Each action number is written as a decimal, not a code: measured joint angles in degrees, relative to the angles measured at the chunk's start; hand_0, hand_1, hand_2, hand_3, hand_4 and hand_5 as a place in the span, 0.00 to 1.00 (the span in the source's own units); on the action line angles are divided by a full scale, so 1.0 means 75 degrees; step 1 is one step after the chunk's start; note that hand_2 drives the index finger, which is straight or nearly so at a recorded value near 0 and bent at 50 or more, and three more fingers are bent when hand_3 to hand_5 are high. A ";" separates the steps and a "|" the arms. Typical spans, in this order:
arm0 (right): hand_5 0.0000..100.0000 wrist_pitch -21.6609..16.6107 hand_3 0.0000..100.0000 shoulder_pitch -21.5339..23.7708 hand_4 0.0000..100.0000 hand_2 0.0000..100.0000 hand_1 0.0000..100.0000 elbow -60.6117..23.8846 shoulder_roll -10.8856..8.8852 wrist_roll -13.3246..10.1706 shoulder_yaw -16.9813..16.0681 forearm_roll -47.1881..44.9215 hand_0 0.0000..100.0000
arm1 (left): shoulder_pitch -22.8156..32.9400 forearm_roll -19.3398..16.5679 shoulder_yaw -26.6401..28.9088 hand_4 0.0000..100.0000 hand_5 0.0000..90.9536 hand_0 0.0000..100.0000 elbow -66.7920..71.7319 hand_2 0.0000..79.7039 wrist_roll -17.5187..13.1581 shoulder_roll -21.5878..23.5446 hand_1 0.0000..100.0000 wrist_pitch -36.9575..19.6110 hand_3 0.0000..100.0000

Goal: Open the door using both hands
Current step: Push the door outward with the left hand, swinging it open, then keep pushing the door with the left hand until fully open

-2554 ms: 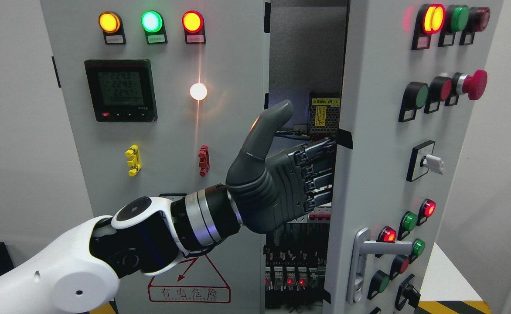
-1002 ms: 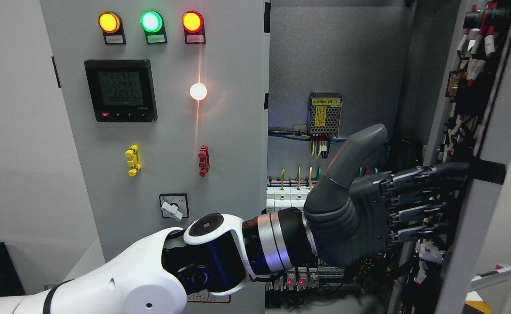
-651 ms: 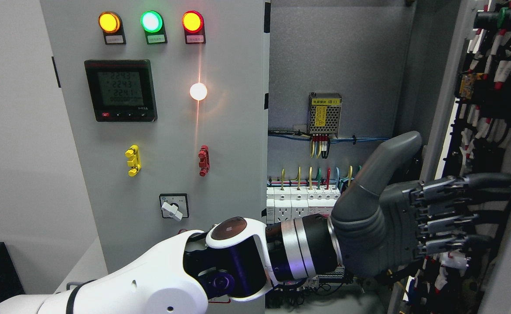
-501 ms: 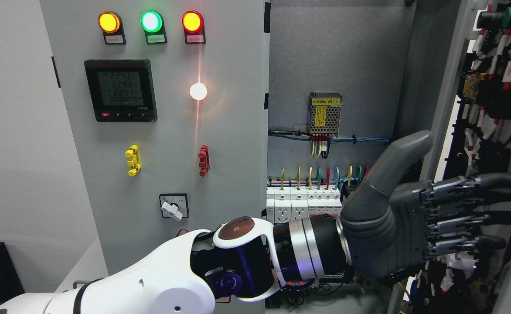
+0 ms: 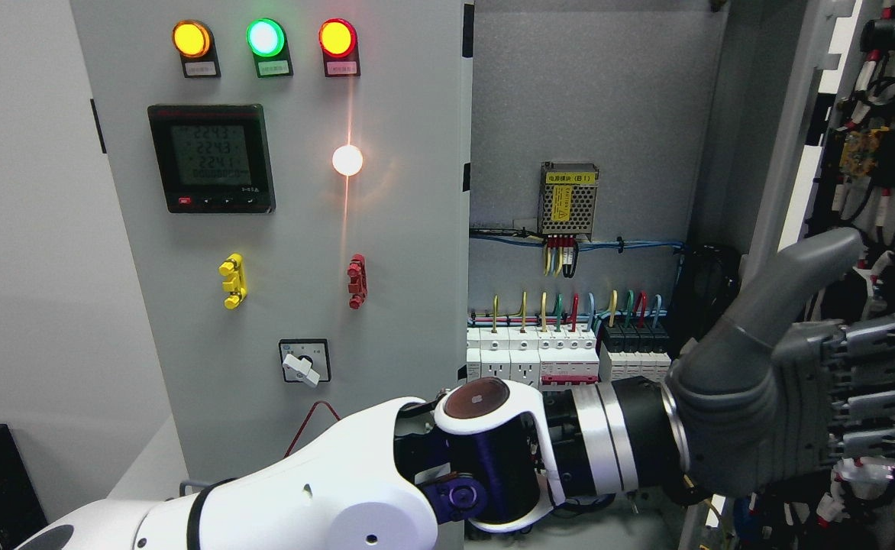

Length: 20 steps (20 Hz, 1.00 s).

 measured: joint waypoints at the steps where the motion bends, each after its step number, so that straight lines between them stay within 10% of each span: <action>1: 0.00 0.0000 0.00 0.0000 0.00 0.00 0.00 0.0000 0.0000 0.0000 0.0000 0.0000 0.00 | -0.0014 -0.0027 -0.0009 0.00 0.00 0.00 0.0059 0.00 0.0000 -0.0060 0.00 0.0021 0.00; 20: 0.00 -0.0001 0.00 0.0000 0.00 0.00 0.00 0.0000 0.0000 0.0001 0.0001 0.0000 0.00 | -0.0309 -0.0174 -0.0117 0.00 0.00 0.00 0.1277 0.00 0.0006 -0.1456 0.00 0.0253 0.00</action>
